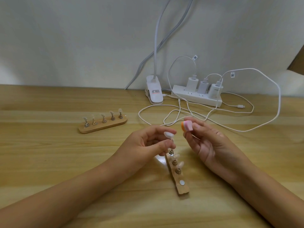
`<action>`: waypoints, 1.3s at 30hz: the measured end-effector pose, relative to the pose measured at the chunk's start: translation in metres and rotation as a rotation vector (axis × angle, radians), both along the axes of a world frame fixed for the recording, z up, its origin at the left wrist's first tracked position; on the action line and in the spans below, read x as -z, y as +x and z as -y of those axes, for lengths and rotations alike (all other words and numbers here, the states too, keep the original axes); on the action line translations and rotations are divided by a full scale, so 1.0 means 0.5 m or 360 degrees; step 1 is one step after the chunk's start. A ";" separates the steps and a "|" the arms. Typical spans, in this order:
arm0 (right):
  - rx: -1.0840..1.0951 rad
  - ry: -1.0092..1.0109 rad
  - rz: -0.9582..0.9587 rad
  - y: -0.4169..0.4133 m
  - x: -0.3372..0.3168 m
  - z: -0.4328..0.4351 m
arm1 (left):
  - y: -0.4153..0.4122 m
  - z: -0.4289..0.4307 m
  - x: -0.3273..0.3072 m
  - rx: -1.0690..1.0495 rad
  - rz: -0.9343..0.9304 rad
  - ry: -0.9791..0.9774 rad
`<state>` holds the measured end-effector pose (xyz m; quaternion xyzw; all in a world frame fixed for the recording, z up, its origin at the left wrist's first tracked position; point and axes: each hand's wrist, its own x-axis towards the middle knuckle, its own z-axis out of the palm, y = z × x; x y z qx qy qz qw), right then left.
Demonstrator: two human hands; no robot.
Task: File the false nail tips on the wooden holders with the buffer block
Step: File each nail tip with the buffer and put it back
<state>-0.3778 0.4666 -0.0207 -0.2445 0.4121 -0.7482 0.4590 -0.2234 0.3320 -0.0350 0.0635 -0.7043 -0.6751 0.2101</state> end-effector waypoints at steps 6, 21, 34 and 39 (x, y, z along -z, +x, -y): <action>0.0017 0.0040 -0.0145 0.011 -0.001 -0.001 | -0.001 -0.002 0.001 -0.0066 -0.0023 0.0036; -0.0019 0.0030 -0.0544 0.024 0.011 -0.003 | 0.000 -0.009 -0.004 -0.0059 0.0064 -0.0028; 0.0132 0.0091 -0.1054 0.041 0.018 -0.003 | -0.002 -0.008 0.002 -0.0111 0.0137 -0.0075; 0.0214 0.0025 -0.1441 0.043 0.027 -0.007 | -0.004 -0.006 0.002 -0.0137 0.0159 -0.0092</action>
